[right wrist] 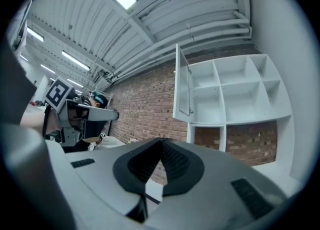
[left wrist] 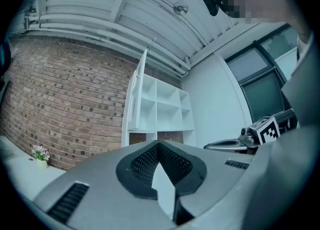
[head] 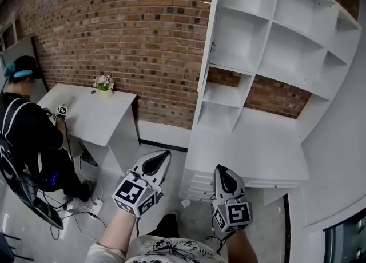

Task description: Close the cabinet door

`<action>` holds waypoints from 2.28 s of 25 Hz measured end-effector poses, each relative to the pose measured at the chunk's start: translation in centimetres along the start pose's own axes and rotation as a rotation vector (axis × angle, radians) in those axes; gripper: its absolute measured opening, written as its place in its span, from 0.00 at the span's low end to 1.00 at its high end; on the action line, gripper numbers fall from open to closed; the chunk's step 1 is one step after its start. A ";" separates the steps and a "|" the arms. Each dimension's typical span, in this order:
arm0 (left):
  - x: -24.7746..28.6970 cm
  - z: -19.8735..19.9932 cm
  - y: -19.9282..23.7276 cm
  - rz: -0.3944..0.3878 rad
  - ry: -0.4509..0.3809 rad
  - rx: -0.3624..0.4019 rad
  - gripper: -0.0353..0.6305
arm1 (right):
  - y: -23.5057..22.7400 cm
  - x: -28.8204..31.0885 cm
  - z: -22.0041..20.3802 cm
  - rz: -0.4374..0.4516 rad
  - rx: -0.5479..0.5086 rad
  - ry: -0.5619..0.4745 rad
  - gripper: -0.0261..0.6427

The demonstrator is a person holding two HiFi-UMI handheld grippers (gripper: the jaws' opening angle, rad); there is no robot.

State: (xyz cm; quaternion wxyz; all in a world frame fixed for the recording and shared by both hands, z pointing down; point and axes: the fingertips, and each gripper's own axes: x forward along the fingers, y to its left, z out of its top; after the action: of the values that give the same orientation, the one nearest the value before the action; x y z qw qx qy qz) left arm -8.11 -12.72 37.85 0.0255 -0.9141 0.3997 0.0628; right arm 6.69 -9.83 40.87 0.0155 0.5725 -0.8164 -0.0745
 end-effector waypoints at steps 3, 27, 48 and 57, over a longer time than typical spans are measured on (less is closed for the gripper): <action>3.4 1.2 2.3 -0.009 -0.040 -0.005 0.07 | -1.4 2.9 0.4 -0.007 -0.029 -0.001 0.05; 26.0 21.3 13.4 -0.399 -0.409 0.109 0.07 | -11.7 22.7 3.3 -0.086 -0.125 -0.020 0.05; 30.2 33.4 12.9 -0.576 -0.513 0.065 0.27 | -13.0 26.1 2.6 -0.107 -0.136 -0.042 0.05; 31.2 33.8 12.3 -0.613 -0.447 0.069 0.21 | -13.8 25.5 2.9 -0.130 -0.134 -0.058 0.05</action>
State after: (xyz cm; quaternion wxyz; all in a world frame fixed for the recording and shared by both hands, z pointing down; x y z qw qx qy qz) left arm 0.60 -40.51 0.23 0.1606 -0.9536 0.0942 0.2367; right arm 10.42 -37.99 34.52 0.0254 0.6195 -0.7708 -0.1464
